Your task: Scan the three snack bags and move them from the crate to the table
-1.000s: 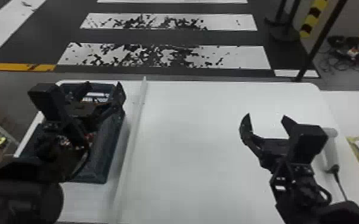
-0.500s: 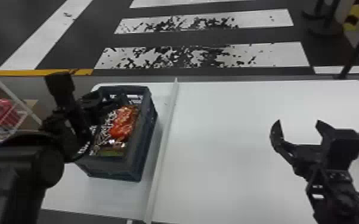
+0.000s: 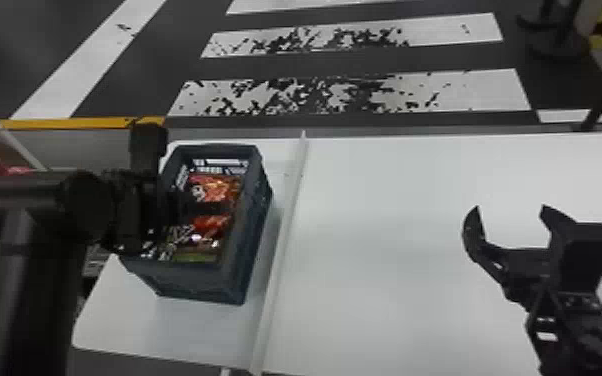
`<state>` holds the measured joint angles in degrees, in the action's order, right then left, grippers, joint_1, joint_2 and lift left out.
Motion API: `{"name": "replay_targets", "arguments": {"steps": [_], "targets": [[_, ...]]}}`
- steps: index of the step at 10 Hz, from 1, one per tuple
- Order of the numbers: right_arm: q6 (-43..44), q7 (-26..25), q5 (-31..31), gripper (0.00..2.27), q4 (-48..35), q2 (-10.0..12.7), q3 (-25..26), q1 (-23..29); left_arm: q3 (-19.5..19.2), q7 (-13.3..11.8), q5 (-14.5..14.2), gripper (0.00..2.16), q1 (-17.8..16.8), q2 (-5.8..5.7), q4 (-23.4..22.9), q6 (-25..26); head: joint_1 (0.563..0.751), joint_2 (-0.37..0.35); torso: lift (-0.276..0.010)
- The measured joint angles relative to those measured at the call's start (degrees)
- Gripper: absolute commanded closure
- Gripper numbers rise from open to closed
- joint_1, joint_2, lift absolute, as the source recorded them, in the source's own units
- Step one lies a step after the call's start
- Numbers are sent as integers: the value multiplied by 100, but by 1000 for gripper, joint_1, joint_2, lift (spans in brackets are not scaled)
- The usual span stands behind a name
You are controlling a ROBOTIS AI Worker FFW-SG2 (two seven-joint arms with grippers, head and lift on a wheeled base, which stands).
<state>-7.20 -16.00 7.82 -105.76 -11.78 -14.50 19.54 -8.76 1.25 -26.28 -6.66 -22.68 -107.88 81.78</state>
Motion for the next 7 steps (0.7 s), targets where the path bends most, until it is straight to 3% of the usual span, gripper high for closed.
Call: {"name": "replay_targets", "arguments": {"steps": [2,4,7], "targets": [[142,0,5,56,43,-35,7,59,210,127,33,134,-426,-152,321,502,695,218,-62],[182,0,14,56,46,-74,17,84,393,84,135,134,-806,-368,778,532,695,239,-62],[229,-12,-61,56,47,-79,-17,87,562,-63,233,130,-1047,-376,1235,320,695,245,-62]]}}
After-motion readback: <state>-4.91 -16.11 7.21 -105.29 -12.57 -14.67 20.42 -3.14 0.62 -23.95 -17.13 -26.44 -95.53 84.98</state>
